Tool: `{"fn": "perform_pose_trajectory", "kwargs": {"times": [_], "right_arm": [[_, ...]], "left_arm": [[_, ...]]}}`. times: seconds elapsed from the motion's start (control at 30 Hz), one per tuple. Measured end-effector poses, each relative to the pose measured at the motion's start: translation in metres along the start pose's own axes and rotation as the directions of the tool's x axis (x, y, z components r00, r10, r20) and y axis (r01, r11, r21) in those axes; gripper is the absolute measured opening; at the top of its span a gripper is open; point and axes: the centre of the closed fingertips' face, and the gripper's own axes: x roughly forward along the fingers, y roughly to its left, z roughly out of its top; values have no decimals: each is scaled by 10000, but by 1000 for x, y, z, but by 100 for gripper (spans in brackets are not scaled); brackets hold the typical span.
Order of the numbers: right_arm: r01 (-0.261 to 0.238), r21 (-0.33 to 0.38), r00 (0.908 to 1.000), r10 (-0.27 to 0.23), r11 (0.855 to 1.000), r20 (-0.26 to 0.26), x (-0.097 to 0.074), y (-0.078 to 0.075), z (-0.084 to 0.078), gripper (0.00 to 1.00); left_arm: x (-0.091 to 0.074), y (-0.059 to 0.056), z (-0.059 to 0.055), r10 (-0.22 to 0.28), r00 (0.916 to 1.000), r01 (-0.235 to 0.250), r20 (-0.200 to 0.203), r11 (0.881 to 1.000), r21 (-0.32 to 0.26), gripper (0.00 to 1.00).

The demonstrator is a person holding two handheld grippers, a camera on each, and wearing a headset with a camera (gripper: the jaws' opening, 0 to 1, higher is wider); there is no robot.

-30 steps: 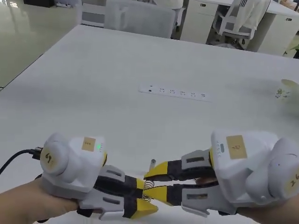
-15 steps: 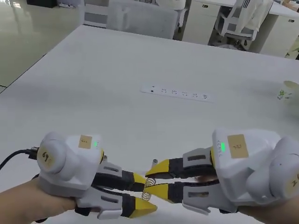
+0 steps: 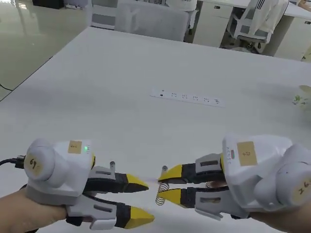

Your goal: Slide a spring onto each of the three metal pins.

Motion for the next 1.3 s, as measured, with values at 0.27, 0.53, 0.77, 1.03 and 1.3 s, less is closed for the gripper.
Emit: {"fn": "perform_pose_trajectory", "kwargs": {"times": [0.27,0.53,0.77,1.03,1.3], "right_arm": [[317,-37,9994,-317,9995,-153,-2,-8,-6,7],[540,-19,9981,-540,9985,-283,-2,-14,-12,7],[730,-6,9967,-730,9973,-359,-2,-18,-17,7],[911,52,9950,-908,9958,-404,-2,-23,-20,7],[1007,71,9940,-1003,9949,-426,-2,-27,-21,7]], "left_arm": [[-9,3,-2,271,9996,-268,110,9992,-291,35],[-28,9,-9,862,9962,-856,115,9952,-465,40],[-48,18,-18,1466,9891,-1451,126,9860,-818,49],[-71,34,-24,2486,9684,-2458,183,9647,-948,72],[-86,43,-31,3076,9513,-3040,209,9471,-1029,90]]}}
